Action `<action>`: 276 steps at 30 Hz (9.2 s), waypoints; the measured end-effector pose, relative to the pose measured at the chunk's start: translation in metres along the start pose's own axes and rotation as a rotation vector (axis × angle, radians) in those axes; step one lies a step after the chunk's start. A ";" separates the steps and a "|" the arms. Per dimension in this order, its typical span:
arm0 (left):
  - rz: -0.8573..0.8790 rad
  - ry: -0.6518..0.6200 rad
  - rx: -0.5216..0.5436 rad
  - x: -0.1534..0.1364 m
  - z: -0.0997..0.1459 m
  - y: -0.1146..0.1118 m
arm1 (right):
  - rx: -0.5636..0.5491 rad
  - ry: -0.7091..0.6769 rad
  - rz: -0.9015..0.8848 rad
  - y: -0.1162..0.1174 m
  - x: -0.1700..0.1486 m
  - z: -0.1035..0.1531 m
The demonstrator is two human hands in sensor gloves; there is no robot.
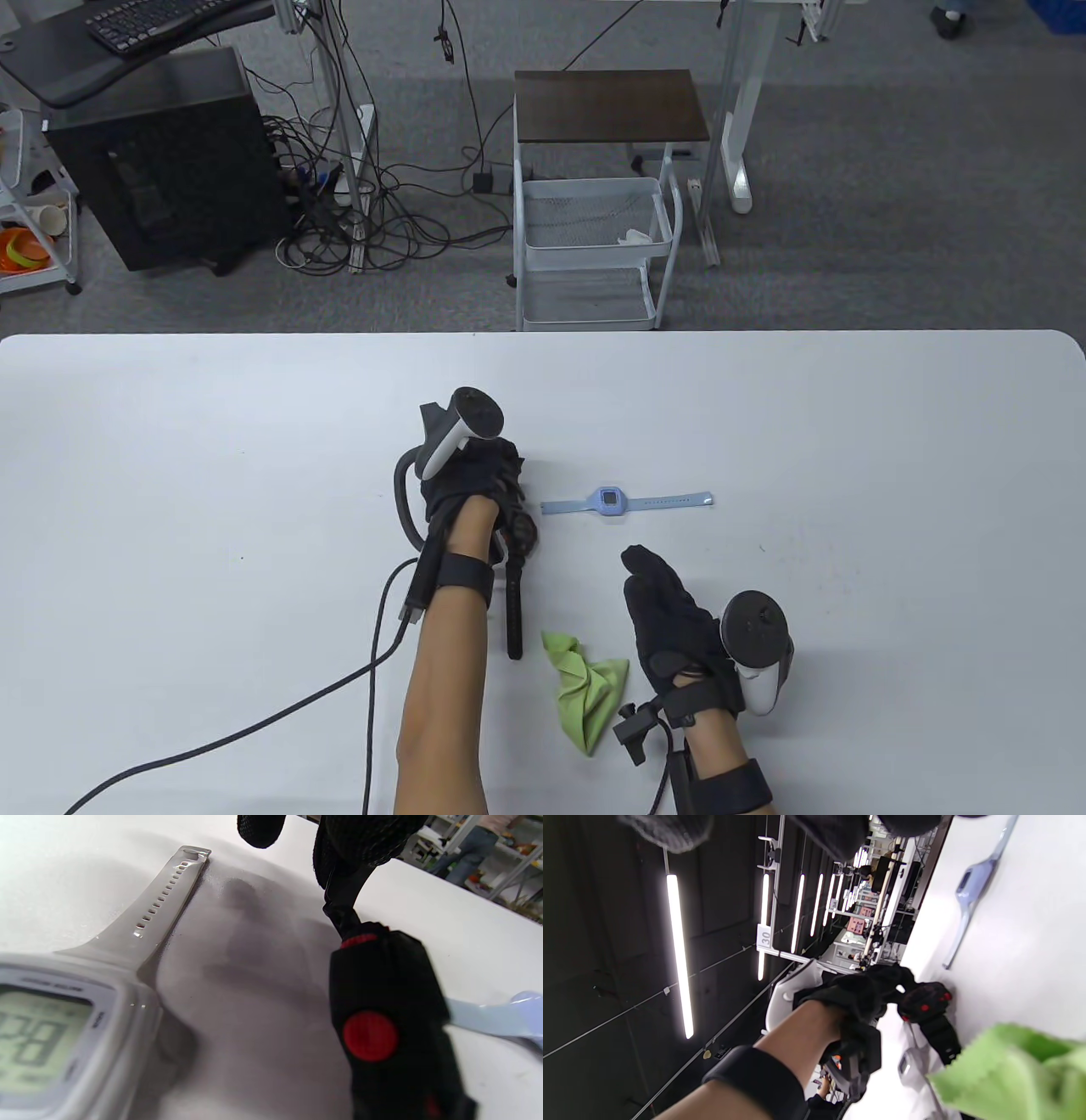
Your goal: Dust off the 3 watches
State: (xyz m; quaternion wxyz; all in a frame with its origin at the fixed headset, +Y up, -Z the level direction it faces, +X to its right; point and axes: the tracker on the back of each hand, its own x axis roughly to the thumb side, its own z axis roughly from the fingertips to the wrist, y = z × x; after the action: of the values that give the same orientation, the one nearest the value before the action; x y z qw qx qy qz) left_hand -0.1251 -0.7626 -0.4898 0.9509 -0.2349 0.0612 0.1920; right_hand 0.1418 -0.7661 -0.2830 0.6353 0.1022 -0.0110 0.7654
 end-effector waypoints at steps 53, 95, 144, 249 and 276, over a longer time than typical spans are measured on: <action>0.468 -0.604 0.140 -0.024 0.193 -0.053 | 0.000 -0.097 -0.114 -0.002 -0.001 -0.003; -0.551 -0.800 -0.005 0.006 0.212 -0.110 | -0.043 -0.074 -0.131 -0.014 -0.007 0.000; 0.061 -0.906 0.269 -0.033 0.229 -0.042 | 0.017 -0.062 -0.080 -0.007 -0.006 -0.002; 0.560 -0.857 0.330 -0.104 0.215 -0.003 | 0.641 -0.029 1.523 0.115 -0.015 -0.213; 0.644 -0.890 0.274 -0.101 0.212 -0.007 | 0.159 -0.223 0.752 0.025 0.051 -0.177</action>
State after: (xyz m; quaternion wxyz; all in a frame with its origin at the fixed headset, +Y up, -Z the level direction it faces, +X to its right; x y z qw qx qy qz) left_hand -0.2103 -0.7025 -0.2794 0.8003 0.0246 -0.2530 0.5431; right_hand 0.0835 -0.6954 -0.4450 0.2957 0.2223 -0.0570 0.9273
